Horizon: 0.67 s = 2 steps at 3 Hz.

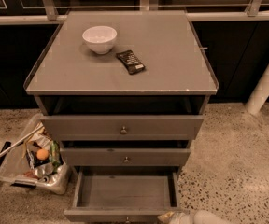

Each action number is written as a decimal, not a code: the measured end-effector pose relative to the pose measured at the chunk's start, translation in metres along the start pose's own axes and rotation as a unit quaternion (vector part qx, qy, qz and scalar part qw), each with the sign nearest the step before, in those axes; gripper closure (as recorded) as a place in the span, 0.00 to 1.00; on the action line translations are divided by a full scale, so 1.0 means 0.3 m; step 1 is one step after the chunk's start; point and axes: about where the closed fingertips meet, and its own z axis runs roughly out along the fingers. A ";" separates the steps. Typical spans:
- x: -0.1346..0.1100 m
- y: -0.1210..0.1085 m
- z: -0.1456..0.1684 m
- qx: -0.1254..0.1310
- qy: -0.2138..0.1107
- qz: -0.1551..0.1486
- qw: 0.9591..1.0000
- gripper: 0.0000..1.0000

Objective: Close bottom drawer

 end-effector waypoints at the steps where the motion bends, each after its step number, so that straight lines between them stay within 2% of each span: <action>1: -0.023 -0.008 0.023 -0.004 -0.011 -0.001 1.000 0.00; 2: -0.069 -0.072 0.068 -0.003 -0.025 -0.006 1.000 0.18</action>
Offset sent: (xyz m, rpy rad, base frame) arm 0.0997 0.0265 -0.0086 0.0844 -0.0830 0.0181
